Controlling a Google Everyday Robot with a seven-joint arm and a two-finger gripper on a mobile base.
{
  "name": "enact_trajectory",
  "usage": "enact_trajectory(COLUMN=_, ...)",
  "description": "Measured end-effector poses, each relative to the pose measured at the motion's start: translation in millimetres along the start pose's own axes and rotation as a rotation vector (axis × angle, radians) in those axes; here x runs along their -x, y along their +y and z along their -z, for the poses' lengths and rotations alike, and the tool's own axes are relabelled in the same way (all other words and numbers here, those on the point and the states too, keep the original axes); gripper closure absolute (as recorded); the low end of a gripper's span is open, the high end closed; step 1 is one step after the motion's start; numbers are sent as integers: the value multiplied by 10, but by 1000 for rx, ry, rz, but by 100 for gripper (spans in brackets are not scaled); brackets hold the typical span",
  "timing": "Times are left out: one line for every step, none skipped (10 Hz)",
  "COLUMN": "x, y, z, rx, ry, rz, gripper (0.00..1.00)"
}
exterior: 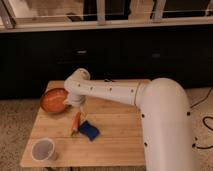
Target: Place the pepper on the white sponge
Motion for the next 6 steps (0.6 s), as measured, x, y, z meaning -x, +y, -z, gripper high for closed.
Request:
enact_trajectory(x=-4, y=33, z=-11, rx=12, ry=-10, rz=21, gripper=20)
enact_trajectory(x=-11, y=121, z=-7, rx=34, ry=-29, rz=61, gripper=20)
enact_trajectory(x=13, y=150, z=-12, rx=42, ry=-50, rz=98, gripper=20)
enact_trajectory(x=31, y=165, z=-23, rx=40, ry=-82, rz=132, gripper=20)
enact_trajectory(x=13, y=214, z=-46, rx=44, ry=-110, rz=147, gripper=20)
enact_trajectory(x=13, y=225, z=-109, rx=40, ry=-113, rz=151, gripper=20)
